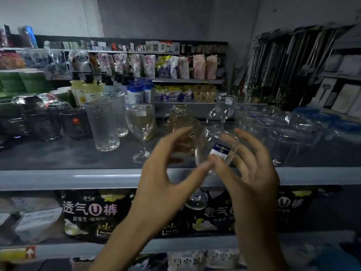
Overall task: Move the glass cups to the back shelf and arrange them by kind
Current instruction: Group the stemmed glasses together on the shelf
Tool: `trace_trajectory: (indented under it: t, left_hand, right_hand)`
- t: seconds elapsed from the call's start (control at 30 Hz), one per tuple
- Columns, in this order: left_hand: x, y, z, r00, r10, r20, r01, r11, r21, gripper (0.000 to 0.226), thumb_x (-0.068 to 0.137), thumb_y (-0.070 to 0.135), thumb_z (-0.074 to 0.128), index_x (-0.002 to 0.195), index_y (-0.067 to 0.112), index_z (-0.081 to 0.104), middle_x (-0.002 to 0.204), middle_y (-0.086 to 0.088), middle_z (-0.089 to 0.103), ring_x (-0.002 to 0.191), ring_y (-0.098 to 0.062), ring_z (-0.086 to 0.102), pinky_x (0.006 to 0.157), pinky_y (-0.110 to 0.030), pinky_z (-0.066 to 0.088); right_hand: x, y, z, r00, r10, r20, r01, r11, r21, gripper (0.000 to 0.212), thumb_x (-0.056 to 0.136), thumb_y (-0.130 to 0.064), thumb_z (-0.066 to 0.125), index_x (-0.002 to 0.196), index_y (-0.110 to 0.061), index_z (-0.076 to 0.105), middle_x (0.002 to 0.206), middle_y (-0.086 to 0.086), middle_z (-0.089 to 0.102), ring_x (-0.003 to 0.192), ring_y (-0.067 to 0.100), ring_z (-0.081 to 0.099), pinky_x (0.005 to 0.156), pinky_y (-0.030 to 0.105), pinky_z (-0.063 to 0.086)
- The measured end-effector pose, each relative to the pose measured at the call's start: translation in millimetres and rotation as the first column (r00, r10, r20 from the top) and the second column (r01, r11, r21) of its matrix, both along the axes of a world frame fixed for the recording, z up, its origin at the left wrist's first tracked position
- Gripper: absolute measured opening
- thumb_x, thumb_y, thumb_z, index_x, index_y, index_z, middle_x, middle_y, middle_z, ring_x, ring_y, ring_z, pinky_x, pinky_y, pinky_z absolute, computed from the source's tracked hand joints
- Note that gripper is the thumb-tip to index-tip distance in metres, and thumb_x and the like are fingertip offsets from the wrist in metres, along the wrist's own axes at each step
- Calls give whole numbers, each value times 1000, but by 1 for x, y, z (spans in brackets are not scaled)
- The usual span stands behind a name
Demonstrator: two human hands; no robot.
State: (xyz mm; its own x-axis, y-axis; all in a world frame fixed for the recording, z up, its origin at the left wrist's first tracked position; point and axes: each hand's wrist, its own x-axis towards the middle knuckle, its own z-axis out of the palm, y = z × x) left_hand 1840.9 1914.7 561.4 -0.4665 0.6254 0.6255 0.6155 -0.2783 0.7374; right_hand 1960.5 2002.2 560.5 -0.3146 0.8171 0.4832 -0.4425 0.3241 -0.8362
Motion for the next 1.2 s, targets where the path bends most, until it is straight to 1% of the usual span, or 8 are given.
trace_trajectory:
  t: [0.17, 0.4, 0.53, 0.7, 0.77, 1.0, 1.1, 1.2]
  left_hand:
    - [28, 37, -4, 976, -183, 118, 189, 981, -43, 64, 88, 20, 79, 143, 37, 52, 135, 17, 63, 114, -10, 69, 85, -26, 60]
    - [63, 95, 1, 967, -193, 164, 192, 981, 19, 65, 86, 3, 78, 143, 28, 55, 130, 16, 67, 107, -8, 72, 82, -18, 58]
    - [71, 124, 11, 966, -250, 73, 254, 966, -45, 54, 96, 7, 71, 144, 26, 56, 136, 10, 66, 124, -14, 65, 97, -33, 57]
    - [51, 189, 16, 984, 79, 159, -86, 996, 35, 38, 96, 10, 73, 131, 18, 62, 113, 1, 75, 106, -7, 70, 91, -30, 58]
    - [33, 223, 16, 938, 258, 231, -256, 966, -37, 60, 89, 33, 81, 139, 24, 51, 116, 1, 69, 100, -5, 68, 83, -21, 57]
    - [-13, 296, 12, 841, 519, 155, -465, 838, -286, 115, 65, 65, 84, 155, 21, 27, 151, -10, 45, 130, -31, 56, 107, -51, 50]
    - [-23, 304, 6, 846, 500, 184, -443, 852, -278, 104, 53, 73, 75, 139, 24, 42, 128, -4, 62, 110, -25, 67, 94, -51, 58]
    - [-22, 306, 8, 853, 467, 232, -409, 876, -256, 71, 80, 43, 84, 135, 19, 47, 109, -1, 66, 87, -15, 70, 83, -41, 62]
  right_hand:
    - [25, 32, -3, 1000, 18, 5, -18, 999, -38, 57, 81, -25, 76, 135, -31, 58, 132, -9, 69, 124, 13, 65, 97, 38, 55]
    - [58, 84, 10, 991, 108, 80, -101, 991, -90, 59, 79, -34, 77, 133, -17, 61, 123, -6, 74, 113, 11, 71, 89, 32, 61]
    - [74, 112, 11, 999, -29, 37, 32, 996, -79, 61, 69, -30, 83, 127, -24, 65, 112, -8, 77, 105, 10, 74, 80, 26, 60]
    - [92, 145, 12, 992, -126, 19, 127, 990, -68, 60, 72, -29, 86, 127, -31, 64, 118, -12, 74, 112, 8, 70, 90, 37, 60]
    - [98, 157, 12, 994, -105, 9, 105, 991, -86, 61, 72, -29, 86, 128, -30, 63, 118, -11, 74, 113, 10, 70, 89, 35, 60]
    - [110, 177, 9, 997, 39, -69, -46, 993, -111, 56, 67, -24, 85, 119, -28, 67, 112, -12, 76, 103, 8, 74, 74, 16, 57]
    - [115, 180, 5, 995, 75, -68, -80, 993, -81, 62, 67, -24, 90, 123, -28, 66, 117, -9, 75, 110, 11, 72, 77, 18, 58]
    - [117, 178, 3, 995, 83, -50, -86, 994, -62, 66, 66, -29, 91, 127, -28, 66, 118, -7, 75, 113, 14, 71, 81, 27, 61]
